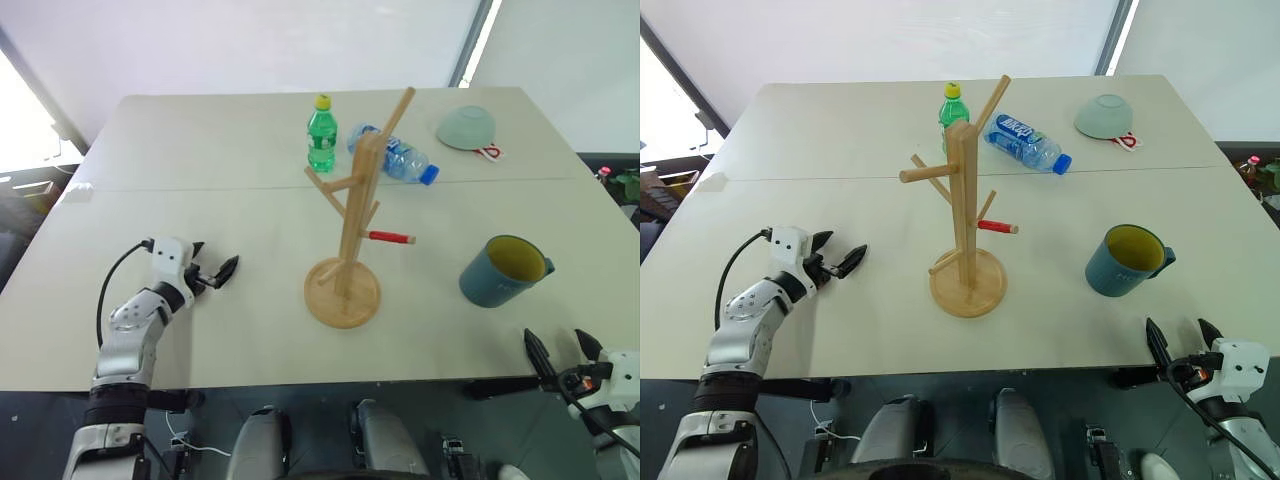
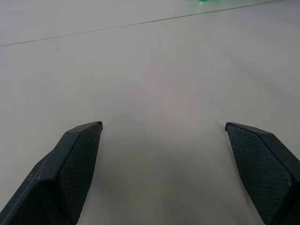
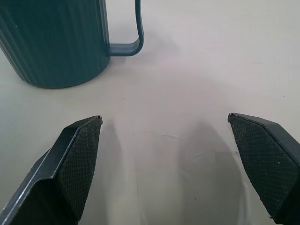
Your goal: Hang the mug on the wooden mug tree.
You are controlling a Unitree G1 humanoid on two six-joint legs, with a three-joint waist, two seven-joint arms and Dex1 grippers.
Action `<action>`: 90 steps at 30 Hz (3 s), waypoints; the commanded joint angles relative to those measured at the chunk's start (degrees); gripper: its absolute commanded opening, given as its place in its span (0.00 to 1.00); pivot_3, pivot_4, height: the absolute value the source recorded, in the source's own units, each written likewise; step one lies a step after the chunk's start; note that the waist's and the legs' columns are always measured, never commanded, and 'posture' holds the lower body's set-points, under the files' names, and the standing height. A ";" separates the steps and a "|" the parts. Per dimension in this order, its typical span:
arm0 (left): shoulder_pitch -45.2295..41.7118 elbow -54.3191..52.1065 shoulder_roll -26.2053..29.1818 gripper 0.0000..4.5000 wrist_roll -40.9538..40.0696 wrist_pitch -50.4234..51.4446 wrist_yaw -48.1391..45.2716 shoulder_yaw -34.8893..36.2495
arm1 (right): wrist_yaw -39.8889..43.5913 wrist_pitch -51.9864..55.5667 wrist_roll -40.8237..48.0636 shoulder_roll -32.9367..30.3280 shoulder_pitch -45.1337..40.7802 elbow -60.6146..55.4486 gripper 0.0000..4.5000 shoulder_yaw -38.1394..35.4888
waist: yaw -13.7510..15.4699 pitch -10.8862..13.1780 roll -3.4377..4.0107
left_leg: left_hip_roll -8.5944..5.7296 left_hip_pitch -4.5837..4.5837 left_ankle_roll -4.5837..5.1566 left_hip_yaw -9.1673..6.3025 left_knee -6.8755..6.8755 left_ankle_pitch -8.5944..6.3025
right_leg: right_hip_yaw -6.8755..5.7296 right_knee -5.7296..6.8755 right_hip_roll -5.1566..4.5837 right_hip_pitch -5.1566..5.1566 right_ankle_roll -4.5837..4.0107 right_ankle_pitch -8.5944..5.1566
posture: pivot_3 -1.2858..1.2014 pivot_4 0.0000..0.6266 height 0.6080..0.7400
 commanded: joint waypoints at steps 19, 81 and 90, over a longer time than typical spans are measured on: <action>14.66 -31.92 8.01 1.00 -14.00 7.35 -25.49 -11.12 | 0.46 0.11 -0.60 -4.08 -4.68 0.00 0.99 -0.31 | -0.05 0.02 -0.03 | 0.03 -0.03 0.00 0.03 0.00 0.00 | 0.08 -0.01 -0.01 -0.05 -0.04 -0.02 | 0.52 0.24 1.00; 6.18 -29.38 6.27 1.00 -13.38 5.11 -31.68 -20.40 | 9.90 5.09 -17.36 -23.47 -8.90 -32.18 0.01 5.70 | -0.06 0.11 -0.05 | -0.03 -0.01 0.02 -0.12 0.63 0.01 | -0.02 0.24 0.34 0.20 0.10 -0.07 | 0.52 0.24 1.00; 2.18 -25.77 5.49 1.00 -13.80 4.70 -32.98 -19.40 | 11.11 10.20 -15.96 -26.31 -12.07 -39.69 0.01 4.82 | -0.01 0.21 -0.22 | -0.05 -0.04 0.02 -0.16 0.68 0.00 | -0.01 0.23 0.31 0.22 0.00 -0.02 | 0.52 0.24 1.00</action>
